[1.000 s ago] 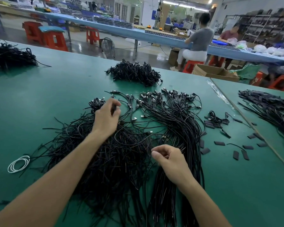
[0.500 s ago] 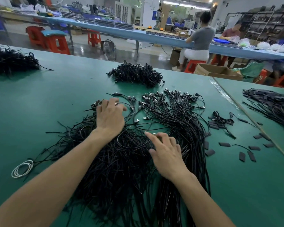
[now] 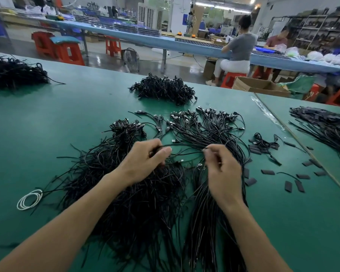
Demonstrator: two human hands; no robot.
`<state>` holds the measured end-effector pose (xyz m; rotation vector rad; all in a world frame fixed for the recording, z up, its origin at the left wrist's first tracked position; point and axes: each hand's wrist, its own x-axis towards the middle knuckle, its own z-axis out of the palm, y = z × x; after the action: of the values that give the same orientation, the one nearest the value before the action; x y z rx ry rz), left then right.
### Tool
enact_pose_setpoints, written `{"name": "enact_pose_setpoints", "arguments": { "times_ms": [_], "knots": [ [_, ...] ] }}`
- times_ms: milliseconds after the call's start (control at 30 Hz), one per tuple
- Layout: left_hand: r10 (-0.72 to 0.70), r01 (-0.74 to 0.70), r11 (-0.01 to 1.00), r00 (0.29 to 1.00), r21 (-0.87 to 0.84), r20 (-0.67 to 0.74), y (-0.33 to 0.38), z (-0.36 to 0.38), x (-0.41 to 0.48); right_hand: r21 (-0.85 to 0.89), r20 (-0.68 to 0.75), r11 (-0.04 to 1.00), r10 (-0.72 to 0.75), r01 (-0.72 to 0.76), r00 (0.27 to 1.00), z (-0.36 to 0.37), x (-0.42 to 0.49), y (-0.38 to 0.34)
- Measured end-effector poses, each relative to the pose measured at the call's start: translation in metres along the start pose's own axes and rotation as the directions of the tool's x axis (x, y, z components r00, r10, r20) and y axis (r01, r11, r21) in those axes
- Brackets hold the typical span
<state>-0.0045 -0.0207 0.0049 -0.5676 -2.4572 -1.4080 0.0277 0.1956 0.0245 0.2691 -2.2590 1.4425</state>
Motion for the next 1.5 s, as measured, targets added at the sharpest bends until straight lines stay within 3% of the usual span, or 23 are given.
{"name": "enact_pose_setpoints", "arguments": {
  "times_ms": [100,167,200,267,333,367,500,633,767,800,867,933,1000,1033,1067,1133,1200,1367,1500],
  "knots": [
    [0.098,-0.111,0.993,0.957,-0.032,-0.273,0.017,-0.005,0.002,0.111,-0.206,0.993,0.062,-0.04,0.977,-0.019,0.007,0.002],
    [0.105,-0.116,0.993,0.953,-0.021,-0.284,0.028,-0.01,0.004,0.131,-0.219,0.99,0.076,-0.048,0.973,-0.025,0.01,0.004],
    [0.078,-0.087,0.995,0.976,-0.039,-0.202,0.033,-0.011,0.003,0.147,-0.201,0.988,0.073,-0.044,0.977,-0.025,0.01,0.004],
    [-0.041,0.05,0.995,0.995,-0.091,0.095,0.044,-0.011,0.001,0.182,-0.139,0.983,0.057,-0.032,0.989,-0.023,0.01,0.001],
    [-0.153,0.211,0.969,0.923,-0.132,0.353,0.051,-0.007,-0.005,0.163,-0.06,0.986,0.031,-0.021,0.998,-0.017,0.008,0.0],
    [-0.173,0.269,0.946,0.893,-0.184,0.416,0.053,-0.003,-0.008,0.134,-0.027,0.991,0.025,-0.021,0.999,-0.014,0.007,0.0],
    [-0.182,0.386,0.823,0.874,-0.416,0.45,0.056,0.005,-0.018,0.096,-0.06,0.993,0.072,-0.066,0.996,-0.007,0.005,0.007],
    [-0.135,0.483,0.704,0.811,-0.521,0.57,0.059,0.006,-0.029,0.222,-0.211,0.964,0.192,-0.144,0.958,-0.014,0.012,0.011],
    [-0.008,0.551,0.586,0.737,-0.594,0.676,0.07,0.007,-0.037,0.119,-0.12,0.983,0.154,-0.14,0.981,-0.016,0.013,0.012],
    [0.026,0.544,0.543,0.751,-0.64,0.66,0.075,0.008,-0.038,0.066,-0.062,0.988,0.143,-0.139,0.988,-0.015,0.012,0.013],
    [-0.014,0.482,0.442,0.847,-0.756,0.531,0.086,0.011,-0.033,-0.037,0.115,0.99,0.14,-0.137,0.983,-0.012,0.009,0.014],
    [-0.174,0.341,0.373,0.939,-0.863,0.296,0.089,0.016,-0.024,-0.093,0.339,0.986,0.165,-0.142,0.926,-0.007,0.002,0.013],
    [-0.282,0.185,0.307,0.955,-0.934,0.097,0.083,0.017,-0.014,-0.108,0.508,0.983,0.181,-0.146,0.842,-0.004,-0.007,0.01],
    [-0.307,0.124,0.313,0.951,-0.942,0.023,0.077,0.019,-0.01,-0.112,0.562,0.983,0.181,-0.143,0.807,-0.004,-0.01,0.007],
    [-0.321,0.082,0.387,0.946,-0.918,-0.051,0.07,0.021,-0.008,-0.11,0.598,0.985,0.175,-0.135,0.782,-0.003,-0.014,0.003],
    [-0.294,0.057,0.665,0.936,-0.745,-0.191,0.054,0.028,-0.008,-0.116,0.635,0.989,0.144,-0.091,0.759,-0.004,-0.017,-0.004],
    [-0.223,0.081,0.854,0.95,-0.513,-0.221,0.042,0.033,-0.011,-0.162,0.628,0.987,0.117,-0.018,0.77,-0.007,-0.016,-0.012],
    [-0.135,0.143,0.979,0.989,-0.146,0.066,0.025,0.036,-0.025,-0.224,0.48,0.973,0.065,0.051,0.875,-0.019,-0.008,-0.022],
    [-0.161,0.194,0.965,0.969,-0.177,0.188,0.037,0.033,-0.028,-0.165,0.382,0.984,-0.001,0.069,0.924,-0.02,-0.003,-0.024]
  ]
}}
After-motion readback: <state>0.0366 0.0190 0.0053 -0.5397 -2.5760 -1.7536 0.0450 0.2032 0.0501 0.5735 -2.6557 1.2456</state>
